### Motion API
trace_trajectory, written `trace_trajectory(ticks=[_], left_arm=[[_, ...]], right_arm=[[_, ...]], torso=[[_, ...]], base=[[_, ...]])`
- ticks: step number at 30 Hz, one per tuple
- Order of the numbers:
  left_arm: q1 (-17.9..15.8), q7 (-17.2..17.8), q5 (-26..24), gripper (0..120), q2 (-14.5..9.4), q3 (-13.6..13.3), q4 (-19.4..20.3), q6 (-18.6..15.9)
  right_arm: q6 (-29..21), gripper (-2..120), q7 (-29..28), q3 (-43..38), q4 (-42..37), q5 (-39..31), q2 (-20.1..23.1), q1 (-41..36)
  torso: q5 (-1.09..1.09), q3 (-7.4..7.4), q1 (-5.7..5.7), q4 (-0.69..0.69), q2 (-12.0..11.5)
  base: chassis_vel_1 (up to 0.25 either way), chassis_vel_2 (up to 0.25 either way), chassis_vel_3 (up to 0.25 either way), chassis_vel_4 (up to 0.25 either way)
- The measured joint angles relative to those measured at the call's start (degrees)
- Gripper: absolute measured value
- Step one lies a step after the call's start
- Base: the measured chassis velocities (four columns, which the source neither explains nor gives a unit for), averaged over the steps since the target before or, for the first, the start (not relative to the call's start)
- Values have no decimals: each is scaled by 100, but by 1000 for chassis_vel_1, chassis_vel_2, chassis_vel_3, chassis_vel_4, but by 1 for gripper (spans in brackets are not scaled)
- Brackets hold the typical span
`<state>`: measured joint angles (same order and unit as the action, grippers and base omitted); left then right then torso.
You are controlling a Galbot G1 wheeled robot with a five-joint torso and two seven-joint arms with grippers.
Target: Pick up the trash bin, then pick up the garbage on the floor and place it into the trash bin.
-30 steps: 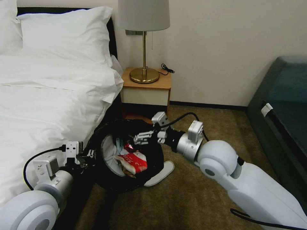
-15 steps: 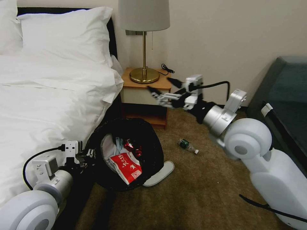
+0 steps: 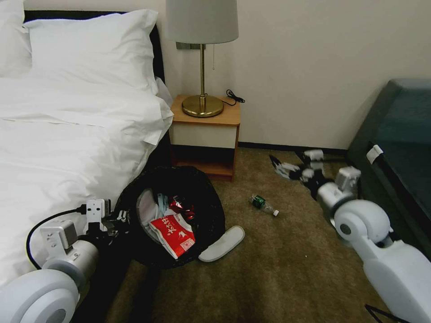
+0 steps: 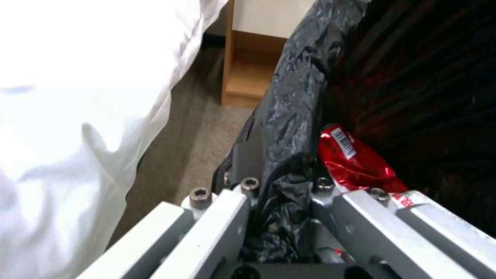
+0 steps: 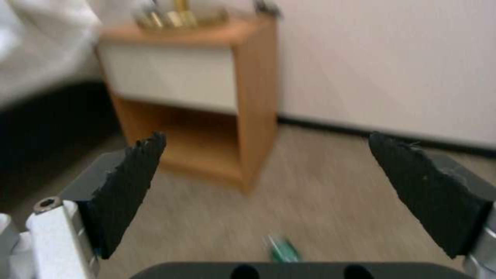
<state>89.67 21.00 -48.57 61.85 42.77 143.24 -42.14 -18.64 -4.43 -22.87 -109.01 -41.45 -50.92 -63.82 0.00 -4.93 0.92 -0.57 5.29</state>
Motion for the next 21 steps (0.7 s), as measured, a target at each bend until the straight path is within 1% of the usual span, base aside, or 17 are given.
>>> trace_trajectory(ticks=[2, 6, 8, 9, 12, 15, 16, 18, 21], left_arm=[[-3, 1, -15, 2, 17, 20, 0, 0], [4, 0, -36, 2, 25, 24, 0, 0], [11, 1, -42, 2, 37, 0, 0, 0], [12, 0, -44, 2, 38, -4, 0, 0], [11, 0, -44, 2, 38, -7, 0, 0], [31, 2, -50, 2, 36, 2, 0, 0], [31, 2, -50, 2, 36, 2, 0, 0], [56, 10, -46, 2, 36, 30, 0, 0], [69, 30, -26, 2, 61, 45, 0, 0]], right_arm=[[16, 100, 11, -30, 114, 123, -101, -219], [13, 100, -5, -30, 215, 231, -239, -424], [17, 100, -4, 50, 440, 475, -466, -595], [37, 100, 15, 92, 538, 564, -544, -623], [50, 100, 30, 127, 611, 609, -602, -634], [189, 100, 139, 317, 1169, 978, -1038, -595], [189, 100, 139, 317, 1169, 978, -1038, -595], [233, 100, 149, 351, 1305, 1062, -1242, -577], [283, 100, 147, 348, 1293, 1086, -1329, -614]], torso=[[1, 0, 0, 0, 0], [0, 0, 0, 0, 0], [-1, 0, 0, 1, 0], [-1, 0, 0, 1, 0], [-2, 0, 0, 0, 0], [0, 0, 0, 1, 0], [0, 0, 0, 1, 0], [0, 0, 0, 2, 0], [-2, 0, 0, 2, 0]], base=[[0, 0, 0, 0], [0, 0, 0, 0], [0, 0, 0, 0], [0, 0, 0, 0], [0, 0, 0, 0], [0, 0, 0, 0], [0, 0, 0, 0], [0, 0, 0, 0], [0, 0, 0, 0]])
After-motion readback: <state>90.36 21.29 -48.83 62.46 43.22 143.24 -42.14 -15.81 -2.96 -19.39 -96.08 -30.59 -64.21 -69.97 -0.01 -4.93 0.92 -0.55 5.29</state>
